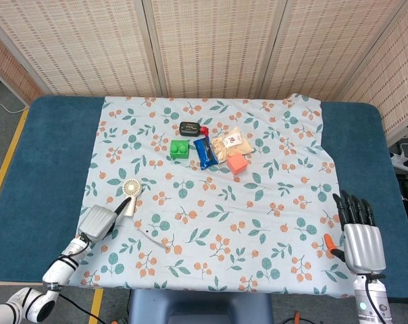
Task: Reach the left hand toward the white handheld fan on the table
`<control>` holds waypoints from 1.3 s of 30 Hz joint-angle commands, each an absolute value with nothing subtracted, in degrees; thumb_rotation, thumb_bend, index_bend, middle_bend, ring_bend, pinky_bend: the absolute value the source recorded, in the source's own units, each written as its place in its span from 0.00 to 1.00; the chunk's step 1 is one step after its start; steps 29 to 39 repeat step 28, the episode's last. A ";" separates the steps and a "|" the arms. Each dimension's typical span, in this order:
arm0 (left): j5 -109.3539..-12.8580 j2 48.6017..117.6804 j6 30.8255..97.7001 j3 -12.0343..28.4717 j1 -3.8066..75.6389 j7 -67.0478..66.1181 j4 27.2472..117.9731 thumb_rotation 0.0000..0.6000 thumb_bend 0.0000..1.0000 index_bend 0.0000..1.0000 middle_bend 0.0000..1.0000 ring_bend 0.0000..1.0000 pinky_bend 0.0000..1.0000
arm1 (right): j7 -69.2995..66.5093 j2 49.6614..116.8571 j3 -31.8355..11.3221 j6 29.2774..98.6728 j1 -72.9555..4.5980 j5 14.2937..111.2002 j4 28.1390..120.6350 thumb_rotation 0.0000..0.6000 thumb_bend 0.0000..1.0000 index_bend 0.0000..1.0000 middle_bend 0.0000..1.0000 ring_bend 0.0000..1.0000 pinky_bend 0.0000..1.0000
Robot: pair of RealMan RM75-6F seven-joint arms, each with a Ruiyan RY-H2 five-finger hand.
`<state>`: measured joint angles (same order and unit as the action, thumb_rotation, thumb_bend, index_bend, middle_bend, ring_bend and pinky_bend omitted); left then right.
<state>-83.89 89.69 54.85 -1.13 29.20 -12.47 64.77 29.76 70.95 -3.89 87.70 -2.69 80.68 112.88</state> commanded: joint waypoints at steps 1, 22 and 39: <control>-83.92 88.88 55.90 -0.92 29.11 -12.51 65.92 0.98 0.97 0.03 1.00 0.85 1.00 | 29.80 71.02 -3.81 87.67 -2.74 80.81 112.99 1.00 0.18 0.00 0.00 0.00 0.00; -93.81 66.71 91.66 -11.61 8.30 -11.43 94.06 1.00 0.45 0.00 0.05 0.02 0.22 | 30.37 68.81 -1.44 92.06 -0.20 88.75 119.23 1.00 0.19 0.00 0.00 0.00 0.00; -94.67 66.15 94.98 -8.79 6.94 -8.63 93.90 1.00 0.44 0.00 0.00 0.00 0.15 | 27.07 68.17 -2.11 90.61 -0.59 87.08 118.03 1.00 0.19 0.00 0.00 0.00 0.00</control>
